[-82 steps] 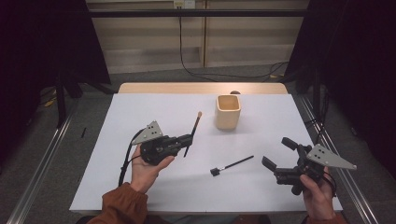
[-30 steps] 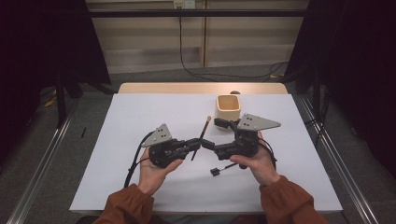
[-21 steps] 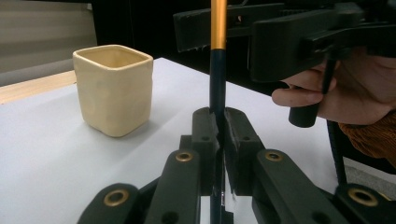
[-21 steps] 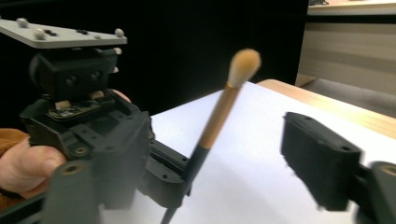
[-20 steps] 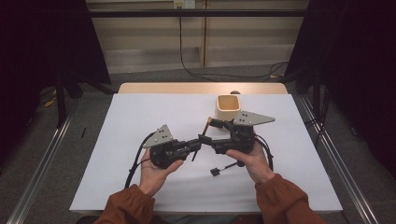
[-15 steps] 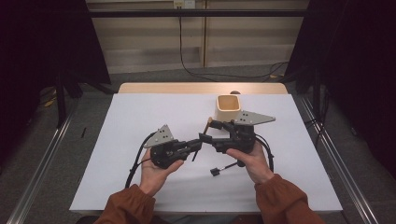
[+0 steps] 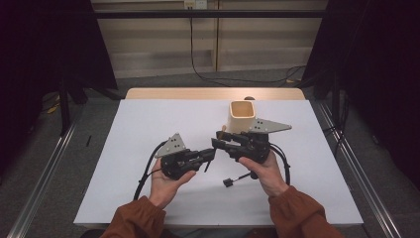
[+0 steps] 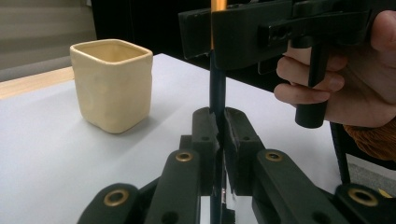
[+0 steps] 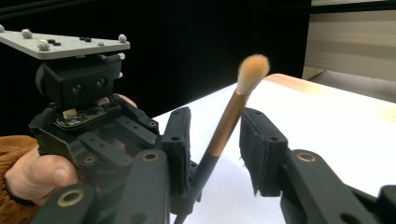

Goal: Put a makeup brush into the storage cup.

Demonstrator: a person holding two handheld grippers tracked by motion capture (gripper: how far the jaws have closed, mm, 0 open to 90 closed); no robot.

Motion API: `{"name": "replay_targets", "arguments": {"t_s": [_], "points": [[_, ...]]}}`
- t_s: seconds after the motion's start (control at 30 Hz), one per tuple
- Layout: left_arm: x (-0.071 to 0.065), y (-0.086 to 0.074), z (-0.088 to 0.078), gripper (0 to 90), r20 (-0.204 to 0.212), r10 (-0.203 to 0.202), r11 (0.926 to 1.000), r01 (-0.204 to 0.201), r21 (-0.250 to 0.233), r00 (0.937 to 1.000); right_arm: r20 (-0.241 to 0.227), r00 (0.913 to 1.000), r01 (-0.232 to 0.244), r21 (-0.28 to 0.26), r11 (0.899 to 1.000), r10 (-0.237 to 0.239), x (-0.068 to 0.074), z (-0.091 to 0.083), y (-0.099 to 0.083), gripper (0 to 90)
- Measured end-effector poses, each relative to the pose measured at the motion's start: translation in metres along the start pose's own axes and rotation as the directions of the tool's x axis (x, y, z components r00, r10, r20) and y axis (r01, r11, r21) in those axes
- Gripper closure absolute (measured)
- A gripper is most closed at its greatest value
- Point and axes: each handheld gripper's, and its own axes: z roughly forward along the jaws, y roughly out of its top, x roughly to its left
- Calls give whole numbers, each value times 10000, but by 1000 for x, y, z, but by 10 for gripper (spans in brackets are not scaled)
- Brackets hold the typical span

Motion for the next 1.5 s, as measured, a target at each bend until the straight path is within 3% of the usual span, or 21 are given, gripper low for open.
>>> {"name": "replay_targets", "arguments": {"t_s": [0.2, 0.3, 0.6, 0.77, 0.97, 1.33, 1.5], "points": [[0, -2, 3, 838, -1, 13, 10000, -13, 59, 10000, -195, 9990, -403, -12, 9992, 403, -3, 1, -1, 813], [0, -3, 4, 838, -10, 137, 9998, -137, 119, 9999, -339, 9977, -583, 47, 9983, 584, -3, 2, -1, 836], [0, -5, 4, 831, 168, 119, 9999, -120, 7, 9998, -355, 9986, -397, 90, 9992, 400, 0, 2, 0, 840], [-2, -4, 5, 773, 190, 182, 9998, -182, 8, 9997, -525, 9980, -337, 109, 9994, 342, 3, 1, 1, 840], [-2, -3, 6, 623, 46, 159, 9998, -159, 89, 9999, -565, 9981, -244, 146, 9996, 252, 4, 2, 1, 840], [-4, 0, 11, 88, -399, 150, 9994, -138, 302, 9991, -685, 9975, -146, 115, 9998, 154, 4, 2, 2, 840], [-4, 1, 11, 22, -353, 146, 9996, -138, 228, 9993, -666, 9977, -100, 92, 9999, 106, 4, 0, 3, 840]]}}
